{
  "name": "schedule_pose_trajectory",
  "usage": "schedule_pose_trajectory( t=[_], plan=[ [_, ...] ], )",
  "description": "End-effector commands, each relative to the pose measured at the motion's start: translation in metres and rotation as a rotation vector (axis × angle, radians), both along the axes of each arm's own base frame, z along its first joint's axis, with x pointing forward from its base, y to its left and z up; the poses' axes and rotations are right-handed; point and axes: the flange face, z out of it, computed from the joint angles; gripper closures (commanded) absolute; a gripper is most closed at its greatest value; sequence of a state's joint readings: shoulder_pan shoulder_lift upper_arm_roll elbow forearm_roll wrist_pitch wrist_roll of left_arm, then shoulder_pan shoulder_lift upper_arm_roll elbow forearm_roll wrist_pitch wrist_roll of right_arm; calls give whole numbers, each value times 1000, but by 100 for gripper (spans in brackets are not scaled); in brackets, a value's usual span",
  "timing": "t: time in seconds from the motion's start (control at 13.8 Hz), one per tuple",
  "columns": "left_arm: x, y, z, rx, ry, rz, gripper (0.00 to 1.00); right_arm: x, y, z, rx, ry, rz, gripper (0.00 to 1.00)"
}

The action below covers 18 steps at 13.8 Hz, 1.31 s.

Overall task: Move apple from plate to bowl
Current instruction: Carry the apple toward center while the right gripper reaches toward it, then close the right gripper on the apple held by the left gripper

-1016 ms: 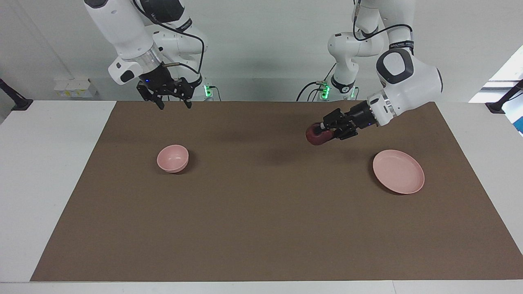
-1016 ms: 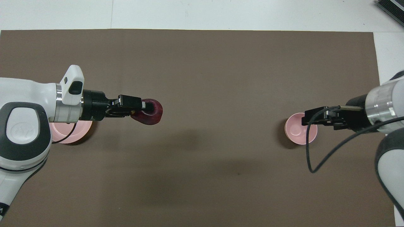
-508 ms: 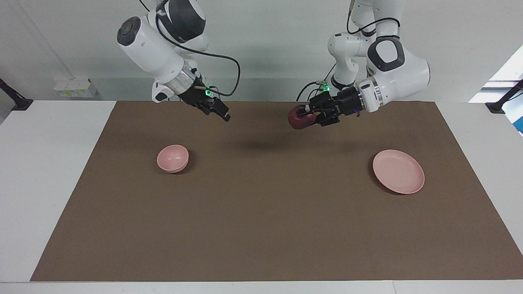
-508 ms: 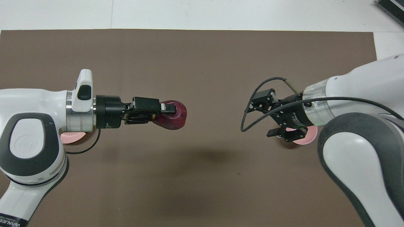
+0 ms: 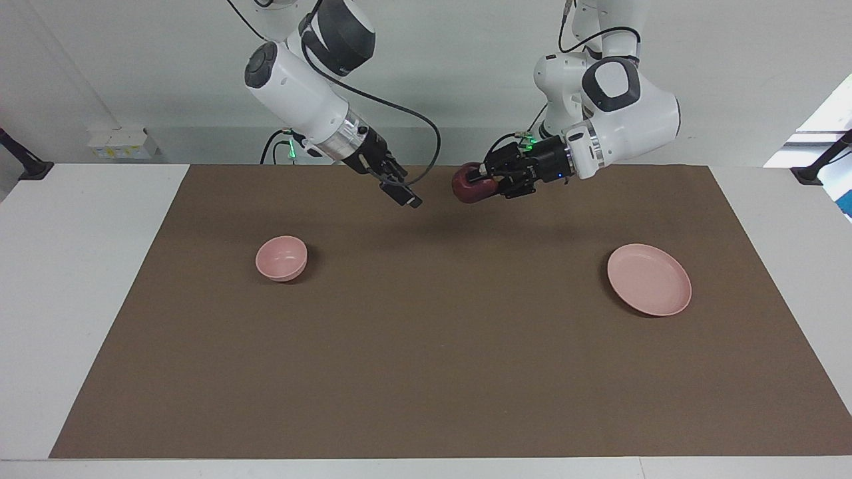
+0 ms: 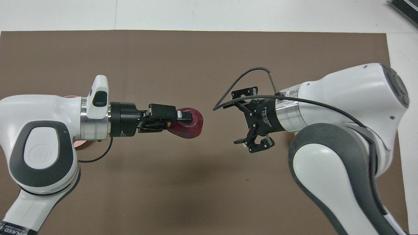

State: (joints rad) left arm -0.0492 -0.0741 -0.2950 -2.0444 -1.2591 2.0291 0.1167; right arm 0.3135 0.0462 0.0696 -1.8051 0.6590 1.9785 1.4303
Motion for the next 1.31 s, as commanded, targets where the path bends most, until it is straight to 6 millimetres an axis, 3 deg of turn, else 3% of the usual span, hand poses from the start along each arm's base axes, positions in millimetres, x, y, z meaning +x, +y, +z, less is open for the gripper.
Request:
schedule_pose_trajectory(
  t=[0.0,0.29,0.44,0.73,0.8,0.87,1.16,1.23],
  plan=[
    [-12,-10,5,1,-4,34,100,-2,25,4,30,24,-54,0],
    [-12,-11,5,5,-6,35,100,-6,42,9,40,22,-84,0],
    [-13,-11,5,7,-5,35,100,-11,61,11,50,5,-111,0],
    [-13,-13,5,9,2,35,100,-12,72,11,52,-10,-135,0],
    [-13,-13,5,11,2,34,100,-12,73,12,55,-10,-135,80],
    [-13,-13,5,11,2,34,100,-11,72,13,56,-10,-138,100],
    [-14,-13,5,13,-5,23,100,-11,72,13,57,-7,-139,100],
    [-13,-12,4,15,-8,22,94,-11,72,13,55,-3,-137,100]
  ],
)
